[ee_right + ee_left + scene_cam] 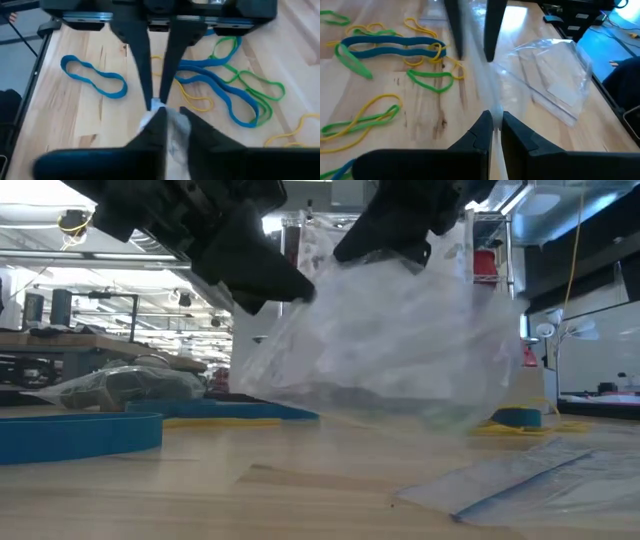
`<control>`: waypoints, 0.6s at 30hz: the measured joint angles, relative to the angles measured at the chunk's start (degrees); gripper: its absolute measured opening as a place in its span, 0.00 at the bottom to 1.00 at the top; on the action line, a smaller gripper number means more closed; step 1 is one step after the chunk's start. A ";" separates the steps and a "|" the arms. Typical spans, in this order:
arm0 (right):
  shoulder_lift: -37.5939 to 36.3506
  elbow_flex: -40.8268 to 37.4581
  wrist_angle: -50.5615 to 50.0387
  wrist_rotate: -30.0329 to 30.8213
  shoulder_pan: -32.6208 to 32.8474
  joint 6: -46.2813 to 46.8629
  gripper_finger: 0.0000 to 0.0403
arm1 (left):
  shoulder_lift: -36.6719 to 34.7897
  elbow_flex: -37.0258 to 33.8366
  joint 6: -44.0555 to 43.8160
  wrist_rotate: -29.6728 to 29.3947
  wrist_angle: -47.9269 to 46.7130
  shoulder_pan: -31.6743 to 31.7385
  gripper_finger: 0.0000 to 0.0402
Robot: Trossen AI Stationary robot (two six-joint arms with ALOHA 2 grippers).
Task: Sort rubber bands
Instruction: Open the transparent zip bag
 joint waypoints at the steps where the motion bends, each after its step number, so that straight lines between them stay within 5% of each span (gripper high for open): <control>1: -0.01 -0.01 -0.06 0.15 0.02 -0.75 0.05 | 0.00 0.00 -0.11 -0.06 0.04 0.12 0.05; 18: -0.09 -0.01 -4.00 25.54 4.71 -6.61 0.00 | -0.09 0.04 -8.97 -0.37 -3.72 -1.59 0.05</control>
